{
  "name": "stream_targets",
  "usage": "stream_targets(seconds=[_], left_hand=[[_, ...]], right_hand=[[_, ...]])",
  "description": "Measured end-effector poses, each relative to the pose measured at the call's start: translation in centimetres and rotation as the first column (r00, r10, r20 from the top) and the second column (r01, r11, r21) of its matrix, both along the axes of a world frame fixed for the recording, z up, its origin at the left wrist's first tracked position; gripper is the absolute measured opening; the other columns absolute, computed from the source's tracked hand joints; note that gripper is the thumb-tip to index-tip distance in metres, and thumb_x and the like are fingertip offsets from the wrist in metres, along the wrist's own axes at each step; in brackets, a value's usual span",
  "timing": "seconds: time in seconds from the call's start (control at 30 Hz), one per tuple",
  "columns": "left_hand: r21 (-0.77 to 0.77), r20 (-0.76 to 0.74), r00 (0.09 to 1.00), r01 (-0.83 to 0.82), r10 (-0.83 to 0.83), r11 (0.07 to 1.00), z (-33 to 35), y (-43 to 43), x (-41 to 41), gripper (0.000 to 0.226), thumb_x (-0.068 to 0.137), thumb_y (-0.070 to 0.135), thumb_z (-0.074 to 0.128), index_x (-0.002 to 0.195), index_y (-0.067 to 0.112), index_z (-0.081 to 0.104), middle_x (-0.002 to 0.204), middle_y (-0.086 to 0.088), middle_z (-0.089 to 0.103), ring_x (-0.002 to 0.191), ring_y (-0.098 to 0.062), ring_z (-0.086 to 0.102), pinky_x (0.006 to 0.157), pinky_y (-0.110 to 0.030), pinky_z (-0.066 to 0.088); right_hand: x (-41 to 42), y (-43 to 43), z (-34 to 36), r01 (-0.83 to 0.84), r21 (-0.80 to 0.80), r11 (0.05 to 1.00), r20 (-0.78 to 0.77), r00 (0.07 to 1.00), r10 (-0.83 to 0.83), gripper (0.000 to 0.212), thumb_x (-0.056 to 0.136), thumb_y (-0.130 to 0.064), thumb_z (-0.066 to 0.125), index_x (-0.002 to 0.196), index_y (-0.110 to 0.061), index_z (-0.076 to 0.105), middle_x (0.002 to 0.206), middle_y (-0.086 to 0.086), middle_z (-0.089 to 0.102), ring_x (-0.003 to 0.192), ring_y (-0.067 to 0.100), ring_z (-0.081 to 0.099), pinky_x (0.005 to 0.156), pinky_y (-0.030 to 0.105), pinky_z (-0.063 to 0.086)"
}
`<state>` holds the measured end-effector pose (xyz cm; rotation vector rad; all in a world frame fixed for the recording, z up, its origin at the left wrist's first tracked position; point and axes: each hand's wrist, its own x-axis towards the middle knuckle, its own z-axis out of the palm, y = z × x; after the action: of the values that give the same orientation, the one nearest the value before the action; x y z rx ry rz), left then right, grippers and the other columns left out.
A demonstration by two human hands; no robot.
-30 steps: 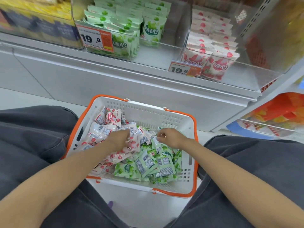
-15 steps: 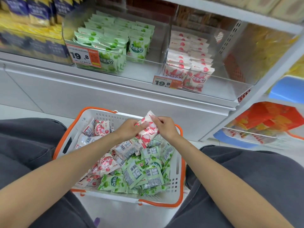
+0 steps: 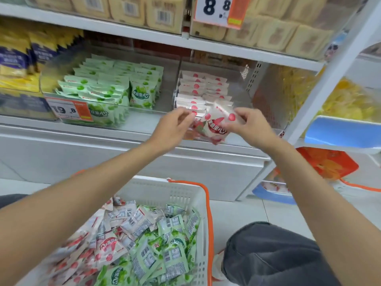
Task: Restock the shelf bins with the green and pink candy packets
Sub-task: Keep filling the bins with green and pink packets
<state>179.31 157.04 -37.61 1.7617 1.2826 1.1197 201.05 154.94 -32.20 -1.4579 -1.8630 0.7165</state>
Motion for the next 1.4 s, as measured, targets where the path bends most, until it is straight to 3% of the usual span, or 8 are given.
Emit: stream_targets(seconds=[0.17,0.4,0.73,0.87,1.1,1.17,1.27,1.4], left_hand=[[0.041,-0.246,0.969,0.034,-0.023,0.999,6.4,7.0,3.4,0.017,0.097,0.012,0.056,0.102,0.016,0.072,0.104,0.004,0.069,0.091,-0.009,0.061,0.08,-0.023,0.047],[-0.18,-0.661,0.69,0.236,-0.295,0.955,5.4,12.3,5.0,0.019,0.089,0.017,0.07,0.107,0.012,0.074,0.109,0.001,0.07,0.095,-0.013,0.062,0.08,-0.024,0.045],[-0.128,-0.463,0.86,0.174,-0.214,0.976,4.0,12.3,4.8,0.004,0.091,0.009,0.066,0.089,0.011,0.07,0.072,0.007,0.061,0.061,-0.003,0.055,0.05,-0.006,0.039],[-0.137,-0.388,0.896,0.175,-0.215,0.975,3.4,11.9,4.4,0.009,0.093,0.011,0.064,0.097,0.01,0.072,0.085,0.003,0.066,0.072,-0.003,0.058,0.063,-0.012,0.043],[-0.072,-0.414,0.892,0.167,-0.181,0.983,3.4,10.2,4.0,0.021,0.097,0.017,0.058,0.114,0.01,0.07,0.113,0.002,0.066,0.101,-0.009,0.058,0.086,-0.021,0.042],[0.029,-0.389,0.918,0.104,-0.084,0.994,3.3,9.1,3.7,0.02,0.098,0.017,0.056,0.113,0.014,0.069,0.106,0.006,0.067,0.095,-0.009,0.059,0.083,-0.023,0.045],[0.184,-0.272,0.959,-0.032,0.082,0.982,2.9,6.5,2.9,0.018,0.096,0.011,0.052,0.101,0.017,0.069,0.081,0.018,0.056,0.071,0.001,0.052,0.072,-0.024,0.044],[0.107,-0.058,0.989,-0.128,0.134,0.986,-0.6,2.1,0.7,0.018,0.087,0.004,0.056,0.081,0.016,0.068,0.071,0.013,0.061,0.059,-0.001,0.05,0.063,-0.024,0.044]], right_hand=[[3.5,3.5,5.3,0.047,0.238,0.97,0.071,0.995,-0.066,0.009,0.087,-0.015,0.071,0.085,-0.021,0.064,0.072,-0.017,0.059,0.058,-0.016,0.053,0.053,0.004,0.036],[4.0,8.2,0.8,-0.049,0.074,0.996,0.439,0.899,0.011,0.028,0.083,-0.028,0.074,0.076,-0.007,0.056,0.077,0.008,0.061,0.07,0.022,0.052,0.063,0.034,0.041],[2.1,9.0,-0.7,-0.114,-0.124,0.986,0.463,0.872,0.159,0.031,0.088,-0.026,0.068,0.063,-0.012,0.055,0.059,-0.001,0.047,0.057,0.013,0.042,0.058,0.032,0.036],[1.3,9.3,-1.1,-0.047,-0.233,0.971,0.41,0.901,0.142,0.03,0.089,-0.021,0.06,0.068,0.0,0.058,0.07,0.008,0.062,0.069,0.022,0.06,0.072,0.038,0.053],[0.5,8.9,-1.2,-0.007,-0.208,0.978,0.458,0.883,0.104,0.043,0.097,-0.026,0.053,0.057,-0.013,0.04,0.055,0.001,0.036,0.053,0.016,0.03,0.053,0.031,0.023],[0.3,8.3,-1.2,0.019,-0.141,0.99,0.453,0.89,0.047,0.033,0.093,-0.025,0.058,0.064,-0.01,0.055,0.059,0.003,0.049,0.055,0.015,0.039,0.056,0.031,0.029],[-0.5,6.5,-2.2,0.124,0.235,0.964,0.41,0.886,-0.214,0.022,0.086,-0.02,0.064,0.105,-0.014,0.072,0.095,0.002,0.068,0.086,0.017,0.056,0.076,0.029,0.042],[-4.5,2.4,-5.8,0.119,0.437,0.892,0.218,0.948,-0.233,0.014,0.08,-0.009,0.059,0.086,-0.017,0.07,0.083,-0.003,0.066,0.077,0.015,0.053,0.07,0.029,0.042]])
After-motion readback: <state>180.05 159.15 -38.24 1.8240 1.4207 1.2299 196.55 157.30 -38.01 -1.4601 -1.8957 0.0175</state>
